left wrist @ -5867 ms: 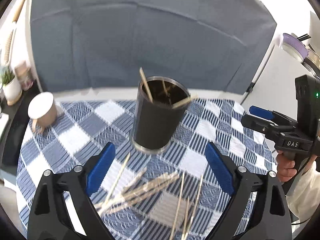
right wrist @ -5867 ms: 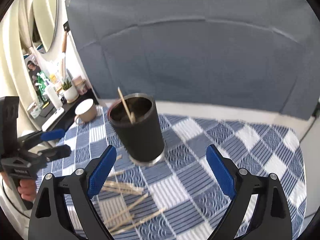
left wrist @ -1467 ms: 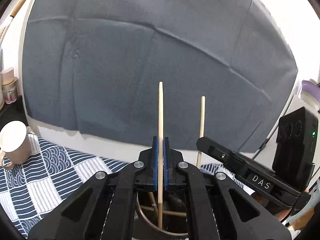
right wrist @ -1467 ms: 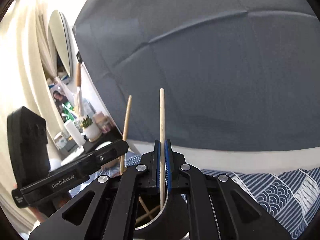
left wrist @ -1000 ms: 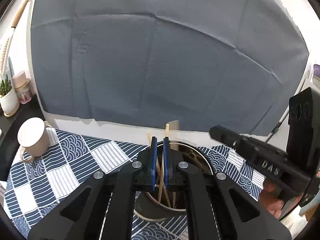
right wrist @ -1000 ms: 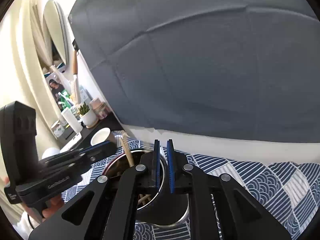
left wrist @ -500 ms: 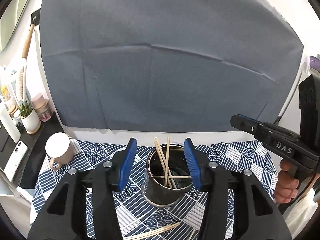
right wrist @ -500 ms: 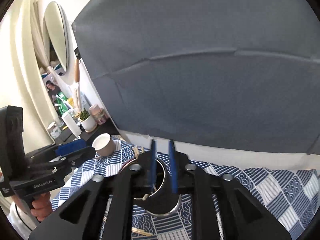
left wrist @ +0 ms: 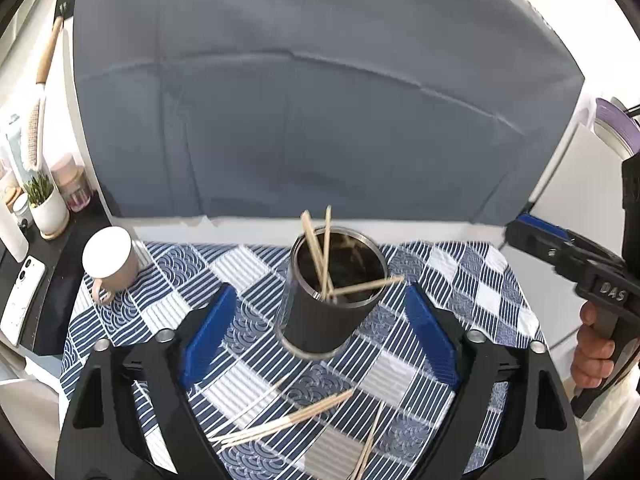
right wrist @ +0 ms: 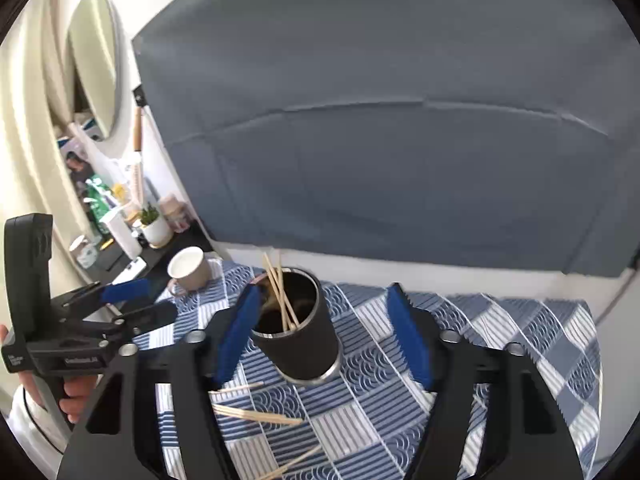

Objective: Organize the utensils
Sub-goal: 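Move both open tools back down toward the remaining sticks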

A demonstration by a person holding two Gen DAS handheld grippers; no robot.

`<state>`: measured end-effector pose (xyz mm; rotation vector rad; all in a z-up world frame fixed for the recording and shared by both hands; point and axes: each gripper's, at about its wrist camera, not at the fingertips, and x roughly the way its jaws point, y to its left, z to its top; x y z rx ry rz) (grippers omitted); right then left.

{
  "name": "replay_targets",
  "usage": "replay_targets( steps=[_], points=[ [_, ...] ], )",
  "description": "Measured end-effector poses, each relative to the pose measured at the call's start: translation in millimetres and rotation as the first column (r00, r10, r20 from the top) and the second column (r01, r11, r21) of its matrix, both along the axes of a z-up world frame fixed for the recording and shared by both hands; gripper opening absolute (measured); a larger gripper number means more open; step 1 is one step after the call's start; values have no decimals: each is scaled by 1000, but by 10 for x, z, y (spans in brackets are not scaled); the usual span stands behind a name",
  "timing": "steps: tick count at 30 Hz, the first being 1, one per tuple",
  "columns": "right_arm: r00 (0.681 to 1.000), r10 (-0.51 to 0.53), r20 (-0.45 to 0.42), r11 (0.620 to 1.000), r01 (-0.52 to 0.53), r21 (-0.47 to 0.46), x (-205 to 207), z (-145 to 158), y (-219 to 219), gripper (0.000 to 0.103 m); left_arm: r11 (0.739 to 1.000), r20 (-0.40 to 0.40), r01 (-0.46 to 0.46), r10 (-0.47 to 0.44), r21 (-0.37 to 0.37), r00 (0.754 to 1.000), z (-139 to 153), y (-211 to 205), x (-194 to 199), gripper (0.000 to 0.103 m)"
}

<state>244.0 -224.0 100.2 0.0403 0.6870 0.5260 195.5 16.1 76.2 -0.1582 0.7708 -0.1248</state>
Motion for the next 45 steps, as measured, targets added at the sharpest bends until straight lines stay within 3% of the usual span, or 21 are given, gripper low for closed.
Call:
replay_targets(
  steps=[1, 3, 14, 20, 29, 37, 45],
  points=[
    [1000, -24, -2, 1000, 24, -5, -51, -19, -11, 82, 1000, -12, 17, -17, 2, 1000, -33, 28, -17, 90],
    [998, -70, -10, 997, 69, -15, -130, -70, -20, 85, 999, -42, 49, -49, -2, 998, -112, 112, -42, 93],
    [951, -264, -159, 964, 253, -85, -347, -567, 133, 86, 995, -211, 103, -101, 0, 972, -706, 858, -36, 95],
    [925, -306, -228, 950, 278, -145, -449, -832, 306, 86, 985, -286, 173, -168, -8, 944, -972, 1091, 83, 95],
    [861, -397, -319, 916, 347, -203, -704, -1333, 443, 86, 947, -366, 322, -299, 0, 881, -1368, 1059, 303, 95],
    [809, -434, -395, 901, 385, -201, -987, -1785, 446, 86, 897, -414, 442, -408, -15, 814, -1768, 826, 395, 95],
    [766, -456, -453, 890, 385, -244, -1229, -2194, 470, 86, 866, -455, 500, -449, -9, 769, -2078, 615, 403, 95]
  ],
)
